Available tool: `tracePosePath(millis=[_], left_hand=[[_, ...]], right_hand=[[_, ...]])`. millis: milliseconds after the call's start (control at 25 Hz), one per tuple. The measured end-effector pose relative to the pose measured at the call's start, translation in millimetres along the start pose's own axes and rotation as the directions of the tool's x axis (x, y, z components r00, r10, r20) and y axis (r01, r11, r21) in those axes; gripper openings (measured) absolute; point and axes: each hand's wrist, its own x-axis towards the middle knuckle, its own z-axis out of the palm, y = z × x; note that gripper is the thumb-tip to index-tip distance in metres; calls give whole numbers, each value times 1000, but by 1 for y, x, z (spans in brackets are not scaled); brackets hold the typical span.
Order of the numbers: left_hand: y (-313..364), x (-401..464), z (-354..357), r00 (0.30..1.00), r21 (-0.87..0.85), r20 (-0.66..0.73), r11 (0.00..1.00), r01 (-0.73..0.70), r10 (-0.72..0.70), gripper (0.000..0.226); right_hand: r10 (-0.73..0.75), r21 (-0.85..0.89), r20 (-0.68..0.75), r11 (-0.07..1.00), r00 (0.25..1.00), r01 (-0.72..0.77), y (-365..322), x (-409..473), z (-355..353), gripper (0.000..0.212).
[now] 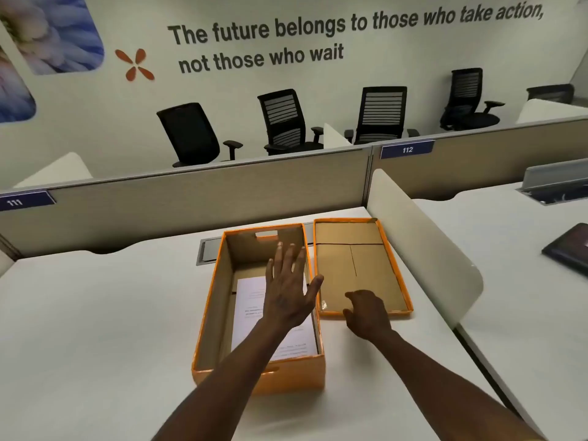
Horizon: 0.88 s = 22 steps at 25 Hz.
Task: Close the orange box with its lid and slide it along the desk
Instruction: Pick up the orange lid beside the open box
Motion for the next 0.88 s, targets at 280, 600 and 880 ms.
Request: tracePosePath(millis=[280, 600, 880], left_hand=[[-2, 4, 11, 985, 44, 143, 994, 95, -101, 69], [25, 15, -1, 970, -234, -6, 943, 236, -244, 37], [66, 41, 6, 789, -411, 416, 681, 606, -451, 46]], right_hand=[[-119, -222, 84, 966, 989, 135, 23, 7, 18, 11], [-190, 119, -352, 962, 917, 245, 32, -2, -23, 8], [-150, 396, -406, 860, 901, 321, 45, -50, -49, 16]])
